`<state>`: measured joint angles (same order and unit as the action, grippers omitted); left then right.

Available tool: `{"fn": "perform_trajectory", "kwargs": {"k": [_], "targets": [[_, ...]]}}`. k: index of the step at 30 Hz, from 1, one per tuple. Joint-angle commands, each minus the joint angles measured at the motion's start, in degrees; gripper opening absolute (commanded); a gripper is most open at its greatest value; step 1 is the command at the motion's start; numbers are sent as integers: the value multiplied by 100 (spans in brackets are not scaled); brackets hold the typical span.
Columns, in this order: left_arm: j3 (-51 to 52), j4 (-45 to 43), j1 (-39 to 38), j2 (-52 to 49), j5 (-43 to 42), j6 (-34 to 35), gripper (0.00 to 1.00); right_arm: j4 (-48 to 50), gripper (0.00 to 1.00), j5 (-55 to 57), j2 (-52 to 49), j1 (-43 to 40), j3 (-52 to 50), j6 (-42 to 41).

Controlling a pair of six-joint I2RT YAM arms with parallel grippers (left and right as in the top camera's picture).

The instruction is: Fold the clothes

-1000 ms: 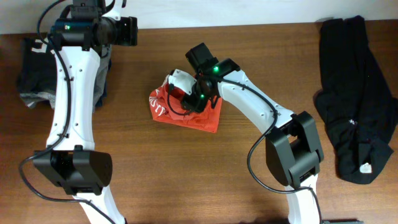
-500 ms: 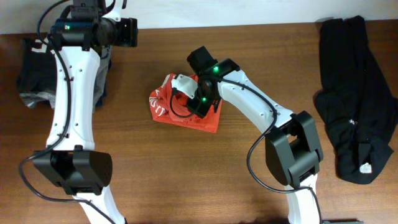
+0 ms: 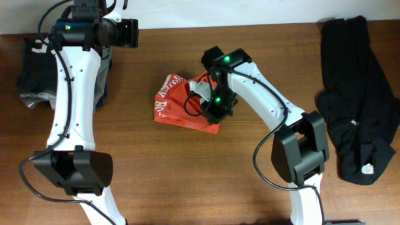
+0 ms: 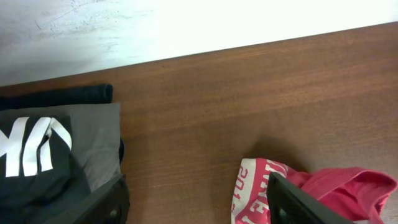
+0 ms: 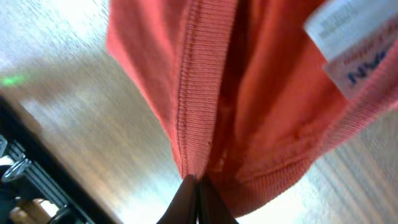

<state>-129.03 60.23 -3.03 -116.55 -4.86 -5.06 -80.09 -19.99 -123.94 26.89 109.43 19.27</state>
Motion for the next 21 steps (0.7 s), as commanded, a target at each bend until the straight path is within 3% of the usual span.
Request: {"fn": "perform_trajectory", "kwargs": {"k": [1, 11, 19, 21], "targets": [[-44, 2, 9, -94, 22, 28, 70, -98, 4, -33, 2, -107, -186, -308], [-44, -13, 9, -94, 24, -125, 70, -251, 4, -111, 28, -155, -544, -525], [-44, -13, 11, -94, 24, -125, 70, -216, 4, -380, 181, -153, 444, -634], [-44, -17, 11, -94, 22, -125, 70, -15, 19, -378, 181, -151, 656, -643]]}}
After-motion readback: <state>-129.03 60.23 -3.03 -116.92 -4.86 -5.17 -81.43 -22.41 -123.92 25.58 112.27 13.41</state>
